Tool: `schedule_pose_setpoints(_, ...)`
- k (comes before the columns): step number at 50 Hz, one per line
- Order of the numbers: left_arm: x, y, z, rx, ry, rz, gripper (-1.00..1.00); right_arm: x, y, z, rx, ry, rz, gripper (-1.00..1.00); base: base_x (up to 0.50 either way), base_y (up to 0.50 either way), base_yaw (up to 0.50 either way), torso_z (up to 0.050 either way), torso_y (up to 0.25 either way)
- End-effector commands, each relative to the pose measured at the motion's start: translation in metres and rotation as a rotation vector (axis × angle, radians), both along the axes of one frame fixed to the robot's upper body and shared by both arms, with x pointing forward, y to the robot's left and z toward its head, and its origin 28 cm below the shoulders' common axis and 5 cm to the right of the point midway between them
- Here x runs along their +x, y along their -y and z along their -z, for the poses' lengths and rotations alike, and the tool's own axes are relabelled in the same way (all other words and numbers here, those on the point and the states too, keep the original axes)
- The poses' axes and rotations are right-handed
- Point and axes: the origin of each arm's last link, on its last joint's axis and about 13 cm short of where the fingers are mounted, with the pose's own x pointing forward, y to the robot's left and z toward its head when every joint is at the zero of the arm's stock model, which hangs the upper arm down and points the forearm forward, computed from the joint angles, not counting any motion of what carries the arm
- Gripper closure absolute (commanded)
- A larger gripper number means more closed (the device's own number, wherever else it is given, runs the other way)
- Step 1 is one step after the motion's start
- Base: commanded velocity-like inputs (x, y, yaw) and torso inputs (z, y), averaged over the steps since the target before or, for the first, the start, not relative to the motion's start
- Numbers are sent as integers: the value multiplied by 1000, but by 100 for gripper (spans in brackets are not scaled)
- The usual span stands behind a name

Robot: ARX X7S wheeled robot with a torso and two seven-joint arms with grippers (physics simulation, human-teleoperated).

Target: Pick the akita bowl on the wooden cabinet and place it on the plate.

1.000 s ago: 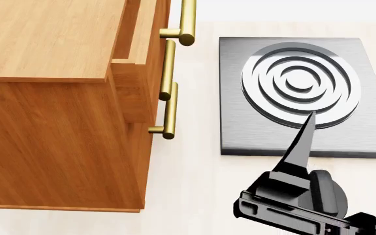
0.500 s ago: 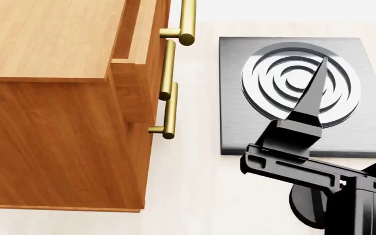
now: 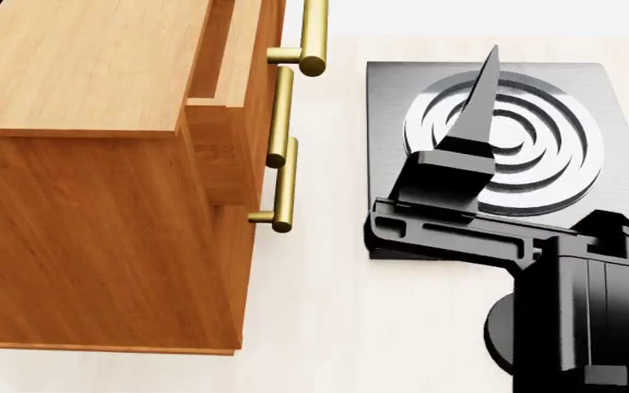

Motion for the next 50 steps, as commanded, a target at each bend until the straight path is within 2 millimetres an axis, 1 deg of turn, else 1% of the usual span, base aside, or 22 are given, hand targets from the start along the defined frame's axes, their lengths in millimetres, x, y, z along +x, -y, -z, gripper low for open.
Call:
schedule_pose_setpoints(1, 8, 0, 8, -25, 3, 0, 100, 4, -4, -5, -13, 0, -51, -100, 0, 0, 0, 0, 0)
schedule_pose_setpoints(15, 9, 1, 14, -35, -6, 19, 100, 0, -13, -11, -55, 7, -116, -100, 0, 0, 0, 0, 0)
schedule_pose_setpoints(23, 10, 0, 17, -36, -8, 35, 100, 1, -17, -14, -72, 10, -137, -100, 0, 0, 0, 0, 0)
schedule_pose_setpoints(35, 15, -11, 19, -42, -42, 82, 100, 1, -15, -14, -86, 4, -136, -100, 0, 0, 0, 0, 1)
schedule_pose_setpoints(41, 20, -18, 19, -73, -52, 104, 100, 1, -14, -12, -82, -3, -141, -100, 0, 0, 0, 0, 0)
schedule_pose_setpoints(50, 23, -20, 19, -83, -34, 134, 100, 2, -14, -12, -80, -7, -152, -100, 0, 0, 0, 0, 1)
